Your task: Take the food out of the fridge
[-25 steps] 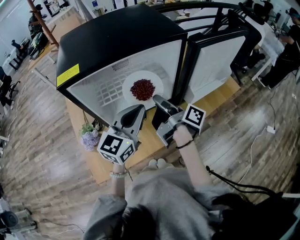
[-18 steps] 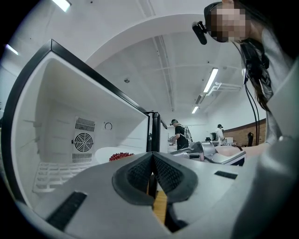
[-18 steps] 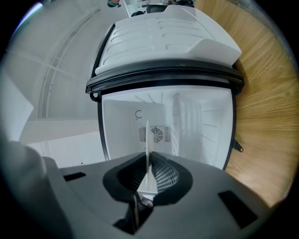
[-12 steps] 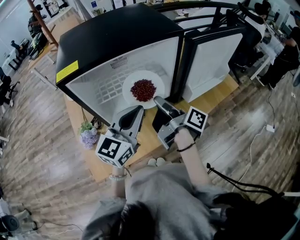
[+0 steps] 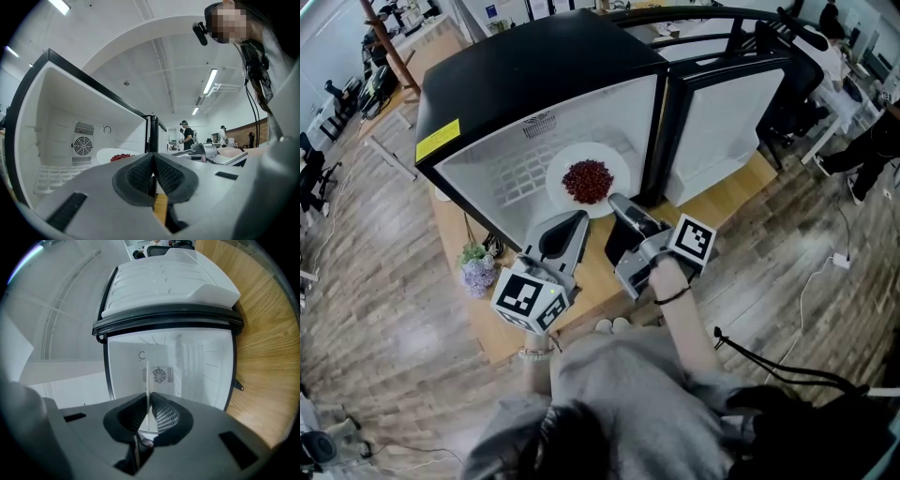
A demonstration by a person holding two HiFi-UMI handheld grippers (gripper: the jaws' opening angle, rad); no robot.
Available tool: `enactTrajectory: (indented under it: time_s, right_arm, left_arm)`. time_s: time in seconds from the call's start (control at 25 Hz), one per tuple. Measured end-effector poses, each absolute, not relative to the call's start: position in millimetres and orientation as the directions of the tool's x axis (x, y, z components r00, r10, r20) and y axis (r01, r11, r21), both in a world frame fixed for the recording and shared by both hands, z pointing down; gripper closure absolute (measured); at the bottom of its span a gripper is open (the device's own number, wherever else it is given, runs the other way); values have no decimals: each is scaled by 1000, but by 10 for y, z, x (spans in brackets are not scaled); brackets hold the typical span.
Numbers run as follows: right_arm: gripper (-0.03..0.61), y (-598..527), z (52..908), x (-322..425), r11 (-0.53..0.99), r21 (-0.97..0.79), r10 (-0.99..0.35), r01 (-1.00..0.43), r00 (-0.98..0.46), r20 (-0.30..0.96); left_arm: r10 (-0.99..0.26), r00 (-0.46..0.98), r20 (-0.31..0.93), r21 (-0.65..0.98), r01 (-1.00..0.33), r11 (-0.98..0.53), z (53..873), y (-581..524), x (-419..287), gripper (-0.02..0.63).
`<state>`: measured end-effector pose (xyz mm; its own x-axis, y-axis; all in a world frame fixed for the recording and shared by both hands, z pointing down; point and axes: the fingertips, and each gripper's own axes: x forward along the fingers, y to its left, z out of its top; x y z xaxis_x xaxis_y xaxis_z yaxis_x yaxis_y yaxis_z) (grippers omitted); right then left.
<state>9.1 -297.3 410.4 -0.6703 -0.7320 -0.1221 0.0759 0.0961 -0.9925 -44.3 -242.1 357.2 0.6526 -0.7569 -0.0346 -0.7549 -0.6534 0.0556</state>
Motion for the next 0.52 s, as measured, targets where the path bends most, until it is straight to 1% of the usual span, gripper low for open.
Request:
enactTrajectory:
  time_s: [0.52]
  right_arm:
    - [543,-2943,4118,90,95,-992,-733,82,-669,-125]
  left_arm:
    - [-760,649,-30,55,-758,-650,3598,-2387,-464,606]
